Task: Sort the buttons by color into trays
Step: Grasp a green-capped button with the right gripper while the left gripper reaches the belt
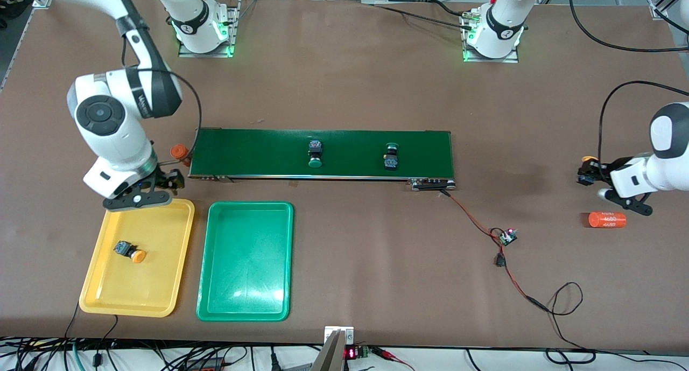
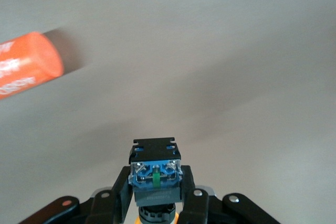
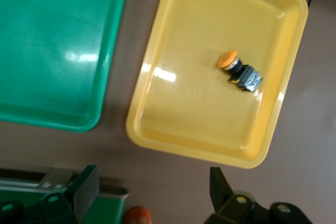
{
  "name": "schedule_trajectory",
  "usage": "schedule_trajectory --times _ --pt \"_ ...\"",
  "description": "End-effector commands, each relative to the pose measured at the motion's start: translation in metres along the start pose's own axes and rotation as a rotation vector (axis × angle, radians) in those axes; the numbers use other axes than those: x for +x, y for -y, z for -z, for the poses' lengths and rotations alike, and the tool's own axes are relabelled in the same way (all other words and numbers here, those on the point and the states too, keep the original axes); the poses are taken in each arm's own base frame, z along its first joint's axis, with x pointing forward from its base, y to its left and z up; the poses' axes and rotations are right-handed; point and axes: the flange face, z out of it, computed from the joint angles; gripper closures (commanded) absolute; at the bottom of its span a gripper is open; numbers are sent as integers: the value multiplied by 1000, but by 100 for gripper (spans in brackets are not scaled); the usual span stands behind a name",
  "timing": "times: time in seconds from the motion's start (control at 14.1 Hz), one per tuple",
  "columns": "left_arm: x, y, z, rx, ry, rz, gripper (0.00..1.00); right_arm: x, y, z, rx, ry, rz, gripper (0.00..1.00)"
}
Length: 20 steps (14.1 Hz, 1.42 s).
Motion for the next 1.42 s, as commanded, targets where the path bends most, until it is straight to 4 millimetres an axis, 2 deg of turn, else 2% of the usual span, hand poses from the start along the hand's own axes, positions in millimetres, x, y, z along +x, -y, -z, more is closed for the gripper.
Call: schedule_trajectory --times 0.0,0.21,0.35,0.5,0.71,0.85,1.06,1.34 --pt "8 -44 27 28 22 20 100 -6 17 29 57 51 -50 5" --pt "23 -89 37 25 22 33 100 -10 51 49 130 63 -49 5" --pt "33 -128 45 24 30 60 100 -13 61 53 183 86 -67 5" --pt "41 -162 53 27 29 100 100 -16 65 51 230 112 -84 5" --pt "53 -196 50 7 23 141 100 -20 83 52 269 156 -107 5" --pt "64 -227 49 -7 6 165 100 -25 94 43 267 183 -117 5" --pt "77 -245 42 -32 -29 170 100 -33 126 34 257 217 -134 5" --pt "75 -244 38 -30 -20 173 100 -40 154 12 311 293 -163 5"
